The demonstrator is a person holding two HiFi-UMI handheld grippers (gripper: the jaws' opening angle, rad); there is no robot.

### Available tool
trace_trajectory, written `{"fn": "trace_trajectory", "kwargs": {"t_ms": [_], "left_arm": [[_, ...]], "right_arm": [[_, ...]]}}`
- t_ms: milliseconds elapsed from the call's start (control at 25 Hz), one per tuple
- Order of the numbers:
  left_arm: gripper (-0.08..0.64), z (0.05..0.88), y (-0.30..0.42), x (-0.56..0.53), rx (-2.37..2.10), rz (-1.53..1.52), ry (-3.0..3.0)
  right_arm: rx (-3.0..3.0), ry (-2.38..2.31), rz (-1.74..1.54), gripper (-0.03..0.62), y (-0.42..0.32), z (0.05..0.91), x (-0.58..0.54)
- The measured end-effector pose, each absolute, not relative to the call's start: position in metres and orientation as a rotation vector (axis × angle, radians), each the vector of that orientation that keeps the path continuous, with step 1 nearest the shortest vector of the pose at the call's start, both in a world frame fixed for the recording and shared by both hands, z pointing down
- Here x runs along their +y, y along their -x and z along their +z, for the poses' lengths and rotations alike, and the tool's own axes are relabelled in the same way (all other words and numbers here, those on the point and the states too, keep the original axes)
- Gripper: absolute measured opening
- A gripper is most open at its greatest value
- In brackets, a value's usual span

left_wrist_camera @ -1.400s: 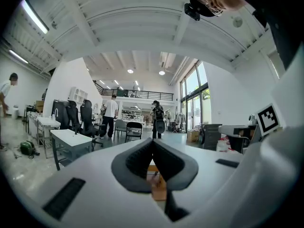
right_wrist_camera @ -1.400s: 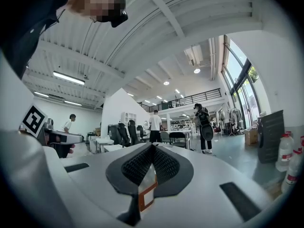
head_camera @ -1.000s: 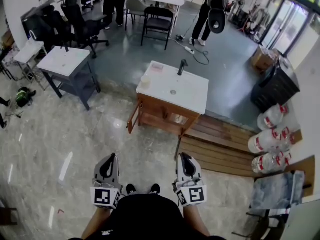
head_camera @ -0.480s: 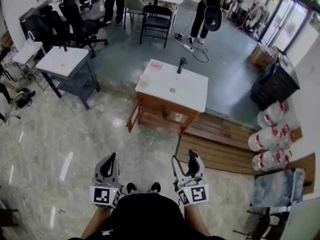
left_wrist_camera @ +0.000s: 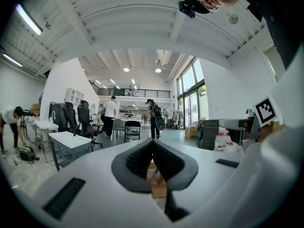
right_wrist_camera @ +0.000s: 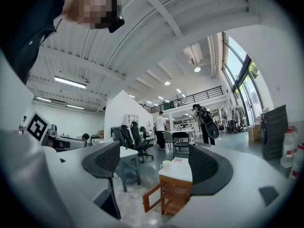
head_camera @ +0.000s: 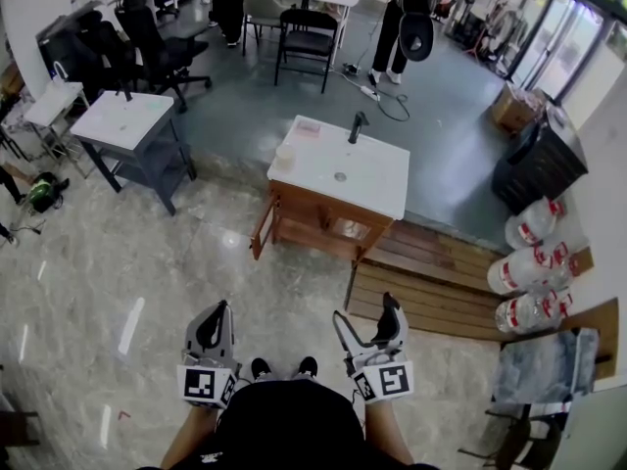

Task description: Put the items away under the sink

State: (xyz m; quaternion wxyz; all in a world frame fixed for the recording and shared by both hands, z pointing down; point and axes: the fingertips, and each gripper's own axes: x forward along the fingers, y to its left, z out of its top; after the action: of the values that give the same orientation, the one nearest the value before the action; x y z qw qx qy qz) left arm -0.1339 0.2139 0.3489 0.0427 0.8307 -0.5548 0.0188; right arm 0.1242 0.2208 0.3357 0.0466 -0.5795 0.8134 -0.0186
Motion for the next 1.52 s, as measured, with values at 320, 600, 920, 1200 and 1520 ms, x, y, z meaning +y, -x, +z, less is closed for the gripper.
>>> {"fn": "trace_trajectory", "kwargs": {"t_ms": [320, 600, 920, 1200, 1520], "left_arm": [[0.008, 0.349, 0.154, 0.214, -1.693, 0.039, -2.537], [0.008, 0.351, 0.180, 0.213, -1.671, 0.026, -2.558], [0.008, 0.355, 0.203, 0.211, -1.666, 0.017, -2.548], [0.008, 0.361, 0.214, 0.194, -1.686, 0.008, -2.521], [0.008, 0.367, 0.213, 0.150, -1.691, 0.045, -2.526]], "right_arm": [[2.468, 1.806, -0.044, 0.440, -0.112, 0.334, 0.224], [2.454, 1.833, -0.014, 0.440, -0.090, 0.332, 0.227], [2.448, 1.839, -0.008, 0.440, -0.068, 0.326, 0.225], [2.458, 1.833, -0.004, 0.440, -0.063, 0.325, 0.208], [2.450, 1.804, -0.020, 0.440, -0.060, 0.336, 0.152]]}}
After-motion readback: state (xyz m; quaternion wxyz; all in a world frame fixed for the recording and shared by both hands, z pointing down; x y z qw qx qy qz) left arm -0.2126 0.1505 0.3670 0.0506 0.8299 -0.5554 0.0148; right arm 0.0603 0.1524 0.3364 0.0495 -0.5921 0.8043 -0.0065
